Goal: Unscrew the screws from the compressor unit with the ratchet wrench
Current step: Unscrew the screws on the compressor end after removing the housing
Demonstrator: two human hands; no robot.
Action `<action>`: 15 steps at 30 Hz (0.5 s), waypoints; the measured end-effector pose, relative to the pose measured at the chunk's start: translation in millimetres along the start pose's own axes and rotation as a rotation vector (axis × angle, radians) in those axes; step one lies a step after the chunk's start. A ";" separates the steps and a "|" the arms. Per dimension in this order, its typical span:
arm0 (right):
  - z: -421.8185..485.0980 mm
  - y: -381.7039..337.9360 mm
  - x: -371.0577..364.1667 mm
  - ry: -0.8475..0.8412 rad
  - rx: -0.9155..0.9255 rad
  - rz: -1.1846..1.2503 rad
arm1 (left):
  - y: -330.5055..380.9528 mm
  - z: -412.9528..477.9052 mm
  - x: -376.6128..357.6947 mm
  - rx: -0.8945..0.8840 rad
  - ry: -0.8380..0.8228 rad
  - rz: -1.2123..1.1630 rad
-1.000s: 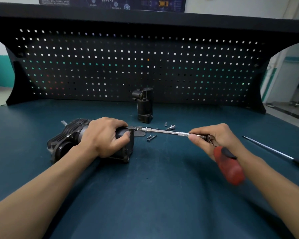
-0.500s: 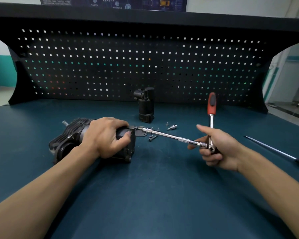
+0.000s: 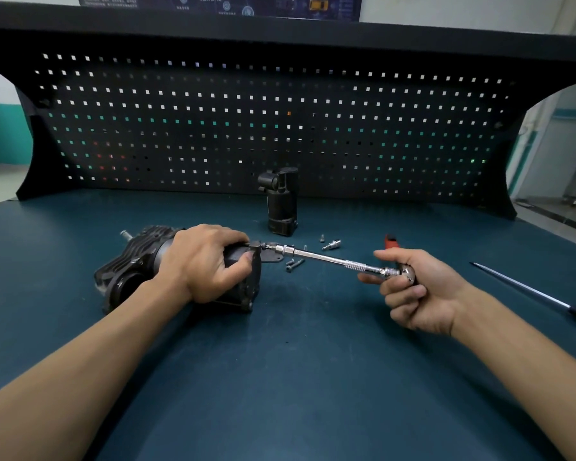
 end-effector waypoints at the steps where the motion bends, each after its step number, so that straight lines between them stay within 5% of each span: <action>1: -0.4 -1.0 1.4 0.022 0.012 -0.035 | -0.3 1.1 -0.8 0.000 -0.008 -0.006; 7: -6.4 -16.1 7.6 0.160 0.160 -0.397 | -7.8 9.3 -9.3 0.016 -0.079 -0.026; 15: -32.4 -56.4 -8.5 0.341 0.670 -1.265 | -10.4 12.0 -14.3 -0.001 -0.129 -0.023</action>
Point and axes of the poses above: each hand's wrist, its own z-axis towards the middle knuckle, its own x-axis out of the back of the hand, y = z × x, the point moved 8 cm from there along z, towards the middle knuckle, and after that the axes turned 12 degrees about -y, right-handed, at the moved point
